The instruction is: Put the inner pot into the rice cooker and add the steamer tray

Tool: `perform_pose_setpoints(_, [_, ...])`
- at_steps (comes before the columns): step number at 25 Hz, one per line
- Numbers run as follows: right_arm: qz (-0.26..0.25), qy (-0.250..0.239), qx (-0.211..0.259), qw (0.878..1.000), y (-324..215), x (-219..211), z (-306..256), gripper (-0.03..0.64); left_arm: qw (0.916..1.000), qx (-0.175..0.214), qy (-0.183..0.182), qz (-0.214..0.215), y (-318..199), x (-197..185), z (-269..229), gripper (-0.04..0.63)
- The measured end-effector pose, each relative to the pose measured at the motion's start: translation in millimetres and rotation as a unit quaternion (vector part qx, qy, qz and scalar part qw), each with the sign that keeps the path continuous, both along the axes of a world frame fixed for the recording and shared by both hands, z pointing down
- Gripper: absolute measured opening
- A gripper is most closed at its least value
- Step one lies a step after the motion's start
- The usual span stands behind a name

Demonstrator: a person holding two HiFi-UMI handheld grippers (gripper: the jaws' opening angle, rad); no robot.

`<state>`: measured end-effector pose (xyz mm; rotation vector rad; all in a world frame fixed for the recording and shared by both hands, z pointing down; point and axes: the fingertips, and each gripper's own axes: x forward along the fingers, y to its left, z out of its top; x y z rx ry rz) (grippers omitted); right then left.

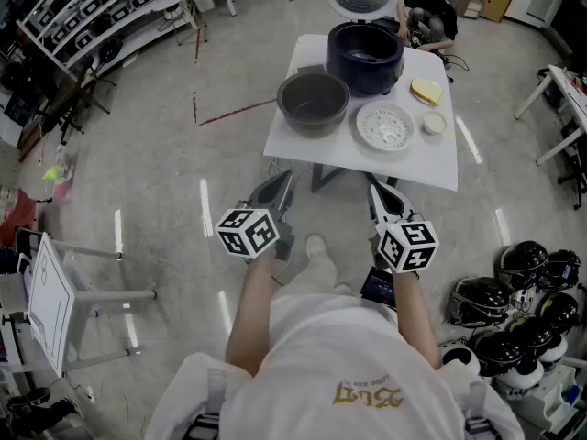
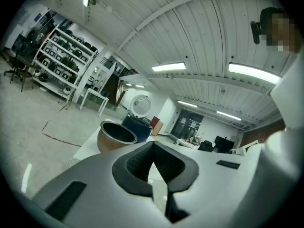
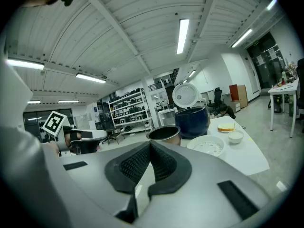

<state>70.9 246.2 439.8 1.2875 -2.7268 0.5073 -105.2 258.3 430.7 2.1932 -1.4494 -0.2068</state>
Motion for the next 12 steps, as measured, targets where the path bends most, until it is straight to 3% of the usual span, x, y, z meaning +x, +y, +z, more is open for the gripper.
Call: perform_pose_setpoints(12, [0.025,-0.014,0.002,1.0,11,16,-4,0.011,1.0,0.0,-0.007,0.001,5,5,-4,0.017])
